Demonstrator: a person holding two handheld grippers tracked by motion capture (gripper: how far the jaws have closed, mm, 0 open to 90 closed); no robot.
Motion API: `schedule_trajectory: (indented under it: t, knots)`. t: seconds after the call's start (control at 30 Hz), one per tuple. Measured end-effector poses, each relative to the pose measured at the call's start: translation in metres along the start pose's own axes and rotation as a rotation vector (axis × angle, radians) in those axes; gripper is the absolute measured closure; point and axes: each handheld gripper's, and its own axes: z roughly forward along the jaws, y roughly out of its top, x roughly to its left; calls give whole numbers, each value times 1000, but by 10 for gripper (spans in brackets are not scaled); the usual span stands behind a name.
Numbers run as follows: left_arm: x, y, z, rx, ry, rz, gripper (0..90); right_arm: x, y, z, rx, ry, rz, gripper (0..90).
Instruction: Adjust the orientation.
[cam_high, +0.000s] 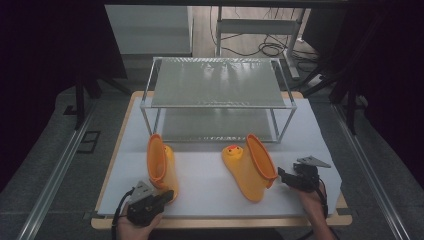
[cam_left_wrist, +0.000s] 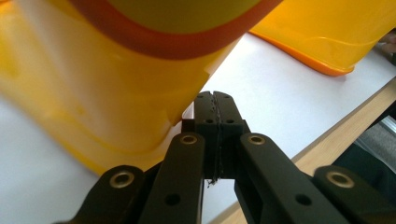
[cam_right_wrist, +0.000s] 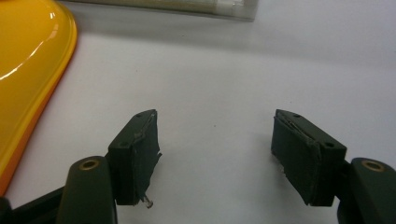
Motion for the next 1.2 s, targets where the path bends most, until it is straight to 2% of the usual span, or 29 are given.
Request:
schedule_trajectory:
  t: [0.07, 0.17, 0.2, 0.27, 0.33, 0.47, 0.63, 0.67, 0.7, 0.77, 0.8, 0.83, 0.87, 0.97, 1.0, 1.03, 1.1, 1.2]
  knots:
    - [4, -2, -4, -4, 0, -10, 900, 0, 0, 0, -1, -1, -3, 319]
    - [19, -10, -20, -15, 4, -46, 900, -1, 0, 0, -1, -4, -3, 319]
    - [19, -10, -20, -15, 4, -46, 900, -1, 0, 0, -1, -5, -2, 320]
    - [31, -13, -27, -27, 11, -79, 899, -1, 0, 1, 1, -6, -2, 320]
    - [34, -13, -28, -29, 6, -85, 898, -1, 0, 1, 2, -6, -1, 320]
    - [41, -10, -30, -34, 23, -100, 895, -1, 0, 0, 5, -6, 5, 320]
    - [40, -11, -32, -22, -9, -80, 815, -2, 0, 1, 4, -3, 2, 320]
    - [40, -12, -33, -18, -27, -74, 815, -2, 0, 1, 5, -1, 2, 320]
    - [41, -13, -36, -7, -49, -60, 735, -2, 0, 0, 3, 0, 0, 320]
    - [41, -15, -40, -12, -45, -51, 689, -2, 0, 0, 3, 2, 0, 320]
    - [45, -17, -47, -12, -60, -43, 661, -3, 0, 0, 3, 1, 1, 321]
    - [45, -17, -47, -12, -60, -43, 636, -3, 0, 0, 4, 1, 2, 321]
    - [51, -19, -57, -10, -58, -24, 621, -3, 0, 0, 4, 0, 3, 321]
    - [61, -20, -67, -8, -49, -24, 595, -3, 0, 0, 4, 0, 5, 321]
    - [70, -21, -74, -5, -19, -29, 580, -3, 0, 0, 3, -1, 4, 322]
    - [70, -21, -74, -5, -19, -29, 580, -3, 0, 0, 3, -1, 4, 322]
    - [83, -19, -77, -6, 19, -50, 580, -3, 0, 0, 3, -1, 4, 323]
    - [90, -11, -72, 4, 42, -42, 582, -3, 0, 0, 9, -1, 6, 322]
